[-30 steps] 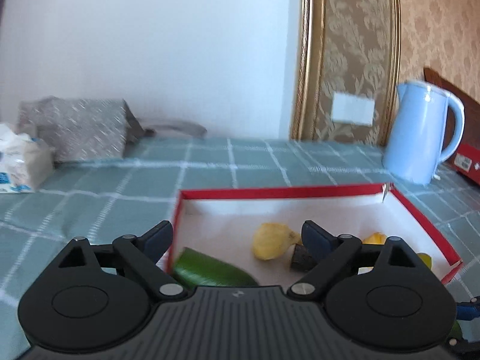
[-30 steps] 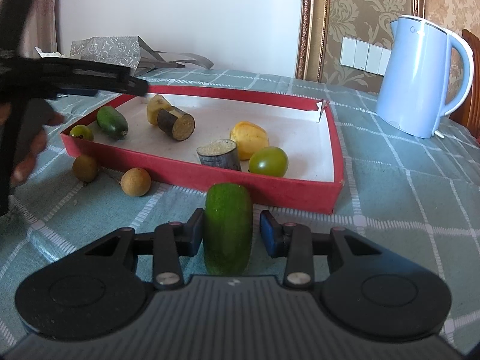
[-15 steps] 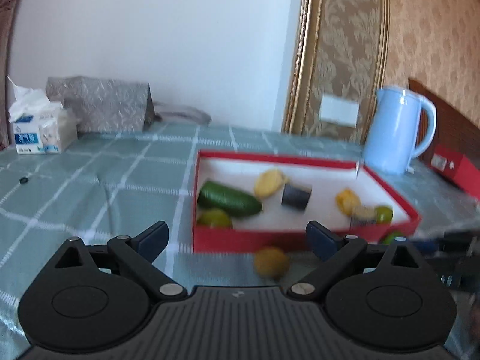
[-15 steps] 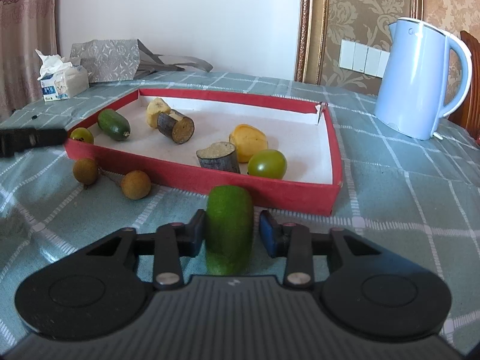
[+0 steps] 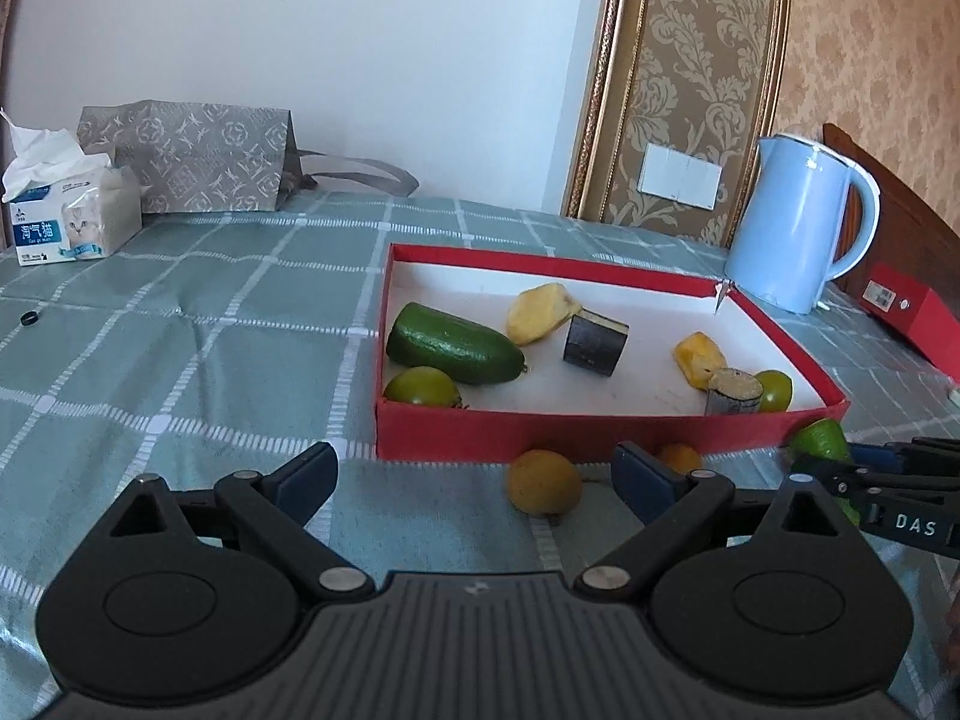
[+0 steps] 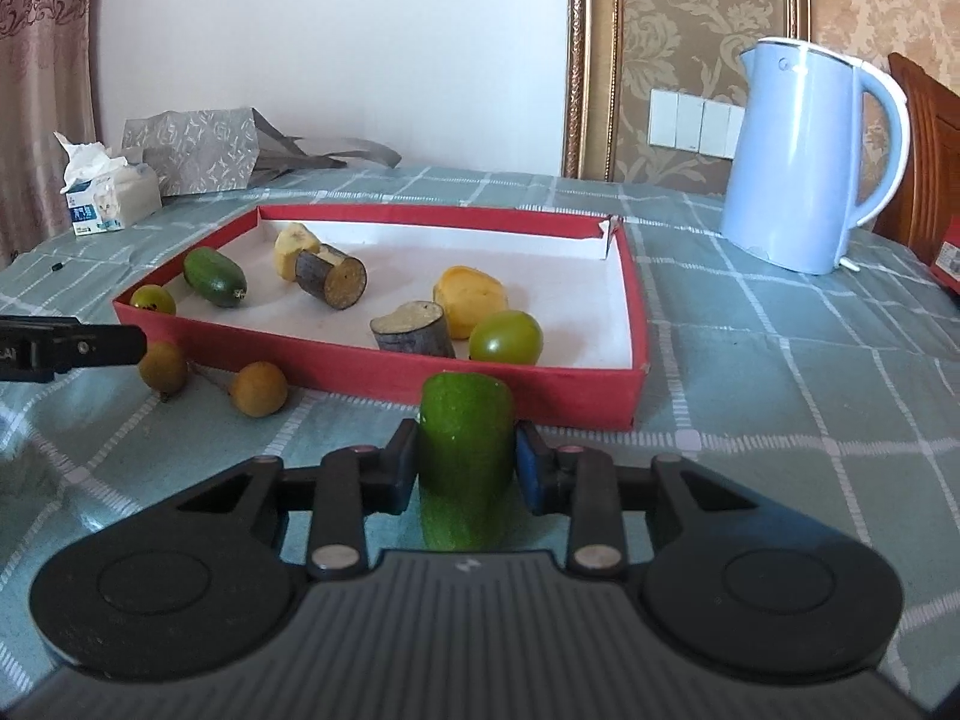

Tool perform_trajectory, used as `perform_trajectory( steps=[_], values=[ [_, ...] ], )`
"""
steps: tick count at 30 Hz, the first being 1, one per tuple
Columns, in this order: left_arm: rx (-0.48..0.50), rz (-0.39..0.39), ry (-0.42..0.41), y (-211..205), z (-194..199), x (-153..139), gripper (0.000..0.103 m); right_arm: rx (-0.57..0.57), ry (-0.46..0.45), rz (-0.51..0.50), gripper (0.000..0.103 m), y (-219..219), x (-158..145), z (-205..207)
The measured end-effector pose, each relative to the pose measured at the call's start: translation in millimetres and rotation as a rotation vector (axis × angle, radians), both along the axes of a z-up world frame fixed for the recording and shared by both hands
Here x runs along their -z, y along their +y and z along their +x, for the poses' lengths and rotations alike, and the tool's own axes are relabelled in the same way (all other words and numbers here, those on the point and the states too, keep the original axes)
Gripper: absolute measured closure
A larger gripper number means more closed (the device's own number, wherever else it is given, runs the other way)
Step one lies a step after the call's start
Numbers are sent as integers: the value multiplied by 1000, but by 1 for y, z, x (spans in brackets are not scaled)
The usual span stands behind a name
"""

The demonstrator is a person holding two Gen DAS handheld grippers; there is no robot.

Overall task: Organize fruits
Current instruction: 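Carry the zucchini into the tray and open right tool while left tool withdraws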

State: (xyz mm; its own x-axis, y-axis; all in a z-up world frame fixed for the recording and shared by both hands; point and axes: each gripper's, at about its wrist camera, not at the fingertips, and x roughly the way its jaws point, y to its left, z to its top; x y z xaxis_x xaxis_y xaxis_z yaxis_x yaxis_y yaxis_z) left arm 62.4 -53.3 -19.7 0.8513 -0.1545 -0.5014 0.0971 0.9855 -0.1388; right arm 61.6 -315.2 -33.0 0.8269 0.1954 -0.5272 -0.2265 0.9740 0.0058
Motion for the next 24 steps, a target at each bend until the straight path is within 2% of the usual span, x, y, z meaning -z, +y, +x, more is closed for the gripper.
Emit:
perform_trajectory(
  steps=[4,14,24],
  values=[
    [2,5,6,-2,1,0,5,-17,-17,9,72,5,-10,-1],
    [0,-20,24,2,4,0,5,-61,-106,-88,72,42,-41,32],
    [11,-18,41,1,6,2,5,-45,-51,-198,72,78,-28,100]
  ],
)
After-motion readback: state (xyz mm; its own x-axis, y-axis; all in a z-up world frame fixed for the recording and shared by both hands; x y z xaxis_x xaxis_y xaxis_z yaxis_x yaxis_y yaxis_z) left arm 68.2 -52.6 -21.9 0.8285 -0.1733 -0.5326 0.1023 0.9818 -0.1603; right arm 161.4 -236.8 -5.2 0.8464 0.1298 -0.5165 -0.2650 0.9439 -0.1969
